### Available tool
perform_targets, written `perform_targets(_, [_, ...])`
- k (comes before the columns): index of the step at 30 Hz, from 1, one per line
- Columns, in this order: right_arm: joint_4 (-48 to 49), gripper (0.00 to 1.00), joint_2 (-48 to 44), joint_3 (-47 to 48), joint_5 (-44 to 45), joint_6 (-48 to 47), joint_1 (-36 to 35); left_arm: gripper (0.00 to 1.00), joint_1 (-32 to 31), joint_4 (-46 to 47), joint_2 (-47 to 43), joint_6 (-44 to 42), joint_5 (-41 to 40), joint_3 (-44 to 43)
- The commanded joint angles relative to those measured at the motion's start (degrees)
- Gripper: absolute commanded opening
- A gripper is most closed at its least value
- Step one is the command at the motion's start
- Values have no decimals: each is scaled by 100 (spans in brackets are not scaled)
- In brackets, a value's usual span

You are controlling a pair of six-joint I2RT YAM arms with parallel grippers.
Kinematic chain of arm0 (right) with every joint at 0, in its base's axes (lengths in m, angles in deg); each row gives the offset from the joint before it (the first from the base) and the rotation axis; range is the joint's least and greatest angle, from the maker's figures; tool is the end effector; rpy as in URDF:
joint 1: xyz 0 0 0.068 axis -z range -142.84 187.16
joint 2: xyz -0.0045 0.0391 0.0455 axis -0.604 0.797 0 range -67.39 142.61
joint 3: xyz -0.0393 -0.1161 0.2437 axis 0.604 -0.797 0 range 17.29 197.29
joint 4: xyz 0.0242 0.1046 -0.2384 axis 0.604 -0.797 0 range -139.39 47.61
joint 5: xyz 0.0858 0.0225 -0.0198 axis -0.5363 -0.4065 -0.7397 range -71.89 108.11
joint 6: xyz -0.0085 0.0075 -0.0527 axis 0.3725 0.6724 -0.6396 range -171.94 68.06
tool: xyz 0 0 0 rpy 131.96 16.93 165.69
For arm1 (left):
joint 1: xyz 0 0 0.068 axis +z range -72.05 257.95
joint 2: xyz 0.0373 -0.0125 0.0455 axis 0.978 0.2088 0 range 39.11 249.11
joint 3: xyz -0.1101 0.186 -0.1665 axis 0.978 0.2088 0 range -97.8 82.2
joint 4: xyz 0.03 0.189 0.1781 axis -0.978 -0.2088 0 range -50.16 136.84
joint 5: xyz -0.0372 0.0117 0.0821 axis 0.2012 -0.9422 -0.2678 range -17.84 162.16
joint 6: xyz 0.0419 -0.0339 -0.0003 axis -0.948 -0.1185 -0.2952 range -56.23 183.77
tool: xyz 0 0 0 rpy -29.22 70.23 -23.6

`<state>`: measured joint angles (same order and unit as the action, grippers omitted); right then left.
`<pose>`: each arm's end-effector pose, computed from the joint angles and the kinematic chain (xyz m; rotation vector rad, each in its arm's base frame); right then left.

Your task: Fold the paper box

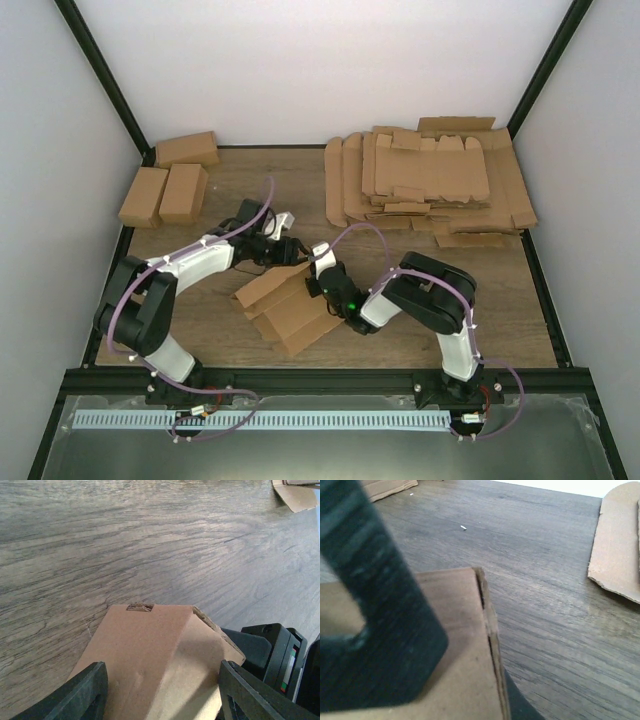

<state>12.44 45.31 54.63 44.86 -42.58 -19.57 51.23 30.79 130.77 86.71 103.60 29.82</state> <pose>0.2005 0.2763 0.0980 -0.4709 1.8442 0.3357 0.2727 -0.1582 0.1830 0.3186 2.6284 -1.0194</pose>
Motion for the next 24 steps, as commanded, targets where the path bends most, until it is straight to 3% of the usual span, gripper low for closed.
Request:
perform_targets(1, [332, 1, 89, 210, 369, 28, -48, 63, -22, -59, 134, 100, 262, 54])
perform_targets(8, [360, 2, -44, 21, 341, 45, -45, 65, 0, -62, 14, 145, 302, 66])
perform_targets(16, [192, 22, -562, -231, 19, 74, -40, 75, 2, -202, -463, 226, 347, -94])
perform_targets(18, [125, 21, -656, -276, -38, 87, -44, 78, 9, -361, -684, 193, 86, -209])
perform_targets(22, [-59, 2, -870, -361, -44, 190, -40, 80, 23, -816, -1214, 119, -615, -477])
perform_targets(24, [-181, 1, -1018, -451, -73, 356, -4, 81, 34, -1056, -1527, 135, -970, -551])
